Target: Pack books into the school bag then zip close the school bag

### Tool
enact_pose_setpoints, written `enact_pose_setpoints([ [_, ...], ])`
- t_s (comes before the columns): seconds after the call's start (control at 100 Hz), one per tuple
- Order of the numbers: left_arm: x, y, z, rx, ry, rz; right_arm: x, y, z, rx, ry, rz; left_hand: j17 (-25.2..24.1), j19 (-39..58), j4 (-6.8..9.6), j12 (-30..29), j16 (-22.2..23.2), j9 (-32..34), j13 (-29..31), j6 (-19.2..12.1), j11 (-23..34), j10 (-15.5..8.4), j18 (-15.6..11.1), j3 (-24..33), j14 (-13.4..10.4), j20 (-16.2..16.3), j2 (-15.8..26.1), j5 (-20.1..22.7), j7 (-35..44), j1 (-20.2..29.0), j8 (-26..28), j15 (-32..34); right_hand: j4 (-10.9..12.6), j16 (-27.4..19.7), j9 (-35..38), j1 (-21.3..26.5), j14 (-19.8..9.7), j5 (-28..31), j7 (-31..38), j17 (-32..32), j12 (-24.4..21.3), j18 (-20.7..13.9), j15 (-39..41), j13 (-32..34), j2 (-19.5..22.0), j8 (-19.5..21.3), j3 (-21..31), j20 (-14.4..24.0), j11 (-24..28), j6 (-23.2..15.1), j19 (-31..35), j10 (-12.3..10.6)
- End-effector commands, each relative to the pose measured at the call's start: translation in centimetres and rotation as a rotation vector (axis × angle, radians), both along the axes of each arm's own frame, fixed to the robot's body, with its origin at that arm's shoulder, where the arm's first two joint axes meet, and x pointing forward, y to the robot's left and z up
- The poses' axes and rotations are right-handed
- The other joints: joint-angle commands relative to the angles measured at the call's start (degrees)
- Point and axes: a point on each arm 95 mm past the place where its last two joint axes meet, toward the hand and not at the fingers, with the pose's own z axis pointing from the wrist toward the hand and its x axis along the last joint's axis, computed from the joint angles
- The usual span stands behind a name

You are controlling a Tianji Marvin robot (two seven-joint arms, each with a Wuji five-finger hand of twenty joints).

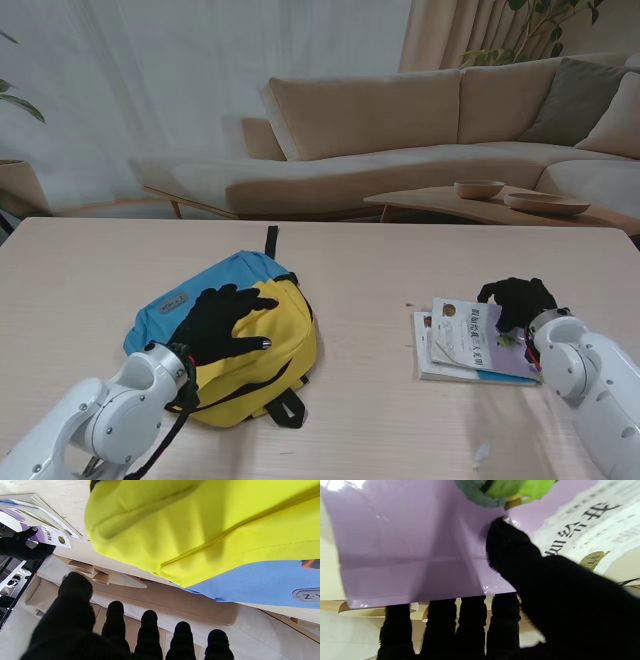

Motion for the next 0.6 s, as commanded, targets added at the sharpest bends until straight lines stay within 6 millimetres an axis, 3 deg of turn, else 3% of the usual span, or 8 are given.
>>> enact_pose_setpoints([
  [0.0,-0.3,-0.2,0.0,0.002,0.014,-0.009,-1.4,0.6,-2.7,0.014,0.063,-0.005,-0.2,-3.1,1.83,-0.9,-1.0,-2.7,-1.7,-1.8,-0.7,-1.5,-1.5,-0.9,-1.8,-1.3,2.3,-2.5,-0.9,-0.6,-1.2,-1.6,4.9,-0.8,8.0,9.6,1.0,4.9,2.6,0.7,3.0,2.6,1.5,2.6,5.8,4.2,1.7,1.2,19.2,-2.5,1.3,-7.7],
  [0.18,-0.3,-0.2,0.0,0.003,0.014,-0.009,-1.3,0.8,-2.4,0.041,-0.009,-0.033,-0.2,-3.2,1.85,-0.9,-1.1,-2.7,-1.7,-1.8,-0.7,-1.5,-1.5,-0.9,-1.8,-1.6,2.4,-2.4,-1.2,-0.7,-1.3,-1.7,4.5,-1.6,9.1,6.1,1.4,17.8,13.0,3.3,3.0,5.2,1.1,5.1,8.1,7.3,1.5,1.6,18.5,-8.1,2.5,-8.7],
  [0.26,-0.4,-0.2,0.0,0.002,0.013,-0.008,-1.3,0.8,-2.1,0.055,-0.030,-0.047,-0.2,-3.2,1.85,-0.9,-1.1,-2.8,-1.7,-1.8,-0.6,-1.5,-1.5,-0.9,-1.8,-1.8,2.3,-2.4,-1.3,-0.6,-1.3,-1.7,5.1,-1.4,10.2,2.6,0.9,20.1,17.0,4.2,5.6,6.0,1.1,6.0,10.3,8.6,2.8,1.8,18.5,-9.6,3.0,-8.9],
  [0.33,-0.4,-0.2,0.0,0.001,0.012,-0.008,-1.4,0.8,-1.8,0.073,-0.046,-0.058,-0.2,-3.2,1.86,-0.9,-1.2,-2.7,-1.7,-1.8,-0.6,-1.4,-1.5,-0.9,-1.8,-1.8,2.3,-2.3,-1.2,-0.6,-1.2,-1.7,7.2,-0.4,8.7,0.6,0.7,19.5,17.3,4.3,9.4,5.6,1.6,4.2,11.6,11.6,4.5,2.1,18.5,-9.6,3.6,-8.4],
  [0.44,-0.4,-0.1,0.0,-0.001,0.010,-0.009,-1.7,0.9,-1.2,0.112,-0.056,-0.082,-0.2,-3.2,1.86,-0.9,-1.2,-2.7,-1.7,-1.8,-0.6,-1.4,-1.5,-1.0,-1.8,-2.0,2.3,-2.4,-1.2,-0.6,-1.2,-1.7,7.8,2.3,-0.9,1.0,0.6,15.7,14.7,1.8,10.3,3.4,2.0,-2.9,12.5,24.1,6.0,3.3,17.1,-8.9,4.8,-5.8],
  [0.5,-0.4,-0.1,0.0,-0.002,0.008,-0.009,-1.8,0.9,-0.9,0.125,-0.063,-0.085,-0.2,-3.2,1.85,-0.9,-1.2,-2.7,-1.7,-1.8,-0.6,-1.4,-1.5,-1.0,-1.8,-2.0,2.3,-2.3,-1.1,-0.6,-1.1,-1.7,8.0,2.0,-9.1,1.5,0.7,13.0,15.7,1.5,6.7,0.8,-1.5,-5.5,13.2,28.5,7.5,4.4,11.8,-7.4,6.5,-4.3],
  [0.55,-0.5,-0.1,0.1,-0.003,0.006,-0.009,-1.9,0.9,-0.6,0.133,-0.072,-0.089,-0.2,-3.2,1.86,-0.9,-1.2,-2.7,-1.7,-1.7,-0.6,-1.4,-1.4,-1.0,-1.7,-2.1,2.3,-2.3,-1.1,-0.6,-1.1,-1.7,9.2,0.9,-11.5,0.9,1.2,11.1,17.0,1.9,-2.2,-0.5,-6.5,-4.9,14.3,31.8,9.6,5.0,2.8,-6.0,7.4,-0.6],
  [0.59,-0.5,-0.1,0.1,-0.004,0.003,-0.009,-2.0,1.0,-0.4,0.152,-0.088,-0.098,-0.2,-3.2,1.85,-0.9,-1.2,-2.6,-1.6,-1.8,-0.6,-1.4,-1.5,-1.0,-1.8,-2.1,2.3,-2.3,-1.1,-0.6,-1.1,-1.6,11.5,-0.4,-7.1,1.2,3.0,11.2,18.5,2.8,-9.6,-0.3,-10.4,-1.6,14.7,33.8,11.6,5.4,-3.1,-4.1,7.8,1.5],
])
